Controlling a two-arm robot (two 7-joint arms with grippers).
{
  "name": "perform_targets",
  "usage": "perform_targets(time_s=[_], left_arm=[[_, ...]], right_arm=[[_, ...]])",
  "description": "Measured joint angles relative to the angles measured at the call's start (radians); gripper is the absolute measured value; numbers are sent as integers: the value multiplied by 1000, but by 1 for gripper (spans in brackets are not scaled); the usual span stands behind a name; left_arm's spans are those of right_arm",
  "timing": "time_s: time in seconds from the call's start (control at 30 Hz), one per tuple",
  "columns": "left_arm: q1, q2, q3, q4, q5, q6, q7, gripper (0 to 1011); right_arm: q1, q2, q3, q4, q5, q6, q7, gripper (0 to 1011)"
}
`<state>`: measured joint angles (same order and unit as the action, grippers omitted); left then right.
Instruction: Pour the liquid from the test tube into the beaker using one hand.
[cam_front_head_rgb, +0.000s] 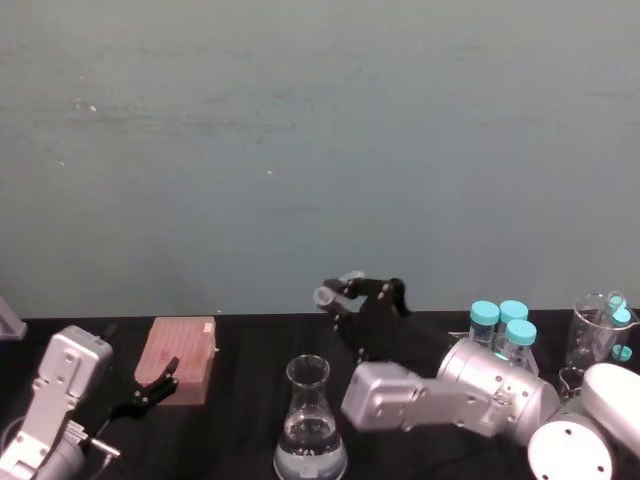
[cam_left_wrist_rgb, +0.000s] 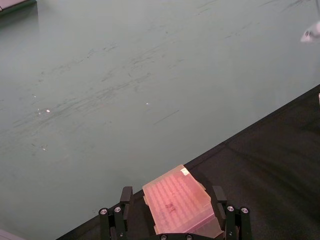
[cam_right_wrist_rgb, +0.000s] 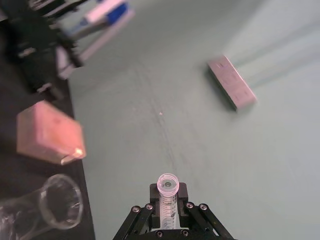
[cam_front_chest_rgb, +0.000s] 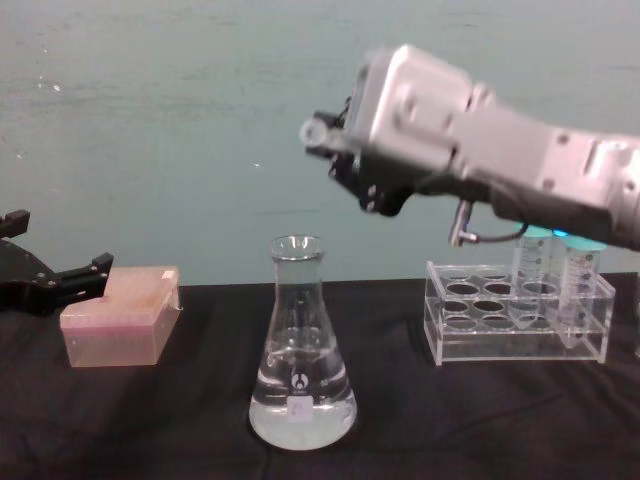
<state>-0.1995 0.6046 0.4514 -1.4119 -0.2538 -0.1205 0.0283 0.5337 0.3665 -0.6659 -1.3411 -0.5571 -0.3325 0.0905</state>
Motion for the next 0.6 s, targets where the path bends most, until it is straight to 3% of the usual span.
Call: perform_targets(time_s=[0.03,0.13,0.27,0.3,0.6], left_arm=[[0,0,0,0,0,0,0,1000],[0,0,0,0,0,0,0,1000],[0,0,0,0,0,0,0,1000],[0,0,0,0,0,0,0,1000],[0,0,0,0,0,0,0,1000]], right_arm=[[-16,-8,23,-12,42,16,9,194],[-48,-21,73,-39,113,52,24,194],[-81,-35,122,-70,182,101,41,194],[-108,-45,160,-95,238,149,57,194],[-188,-81,289,-158,410,317,123,194]])
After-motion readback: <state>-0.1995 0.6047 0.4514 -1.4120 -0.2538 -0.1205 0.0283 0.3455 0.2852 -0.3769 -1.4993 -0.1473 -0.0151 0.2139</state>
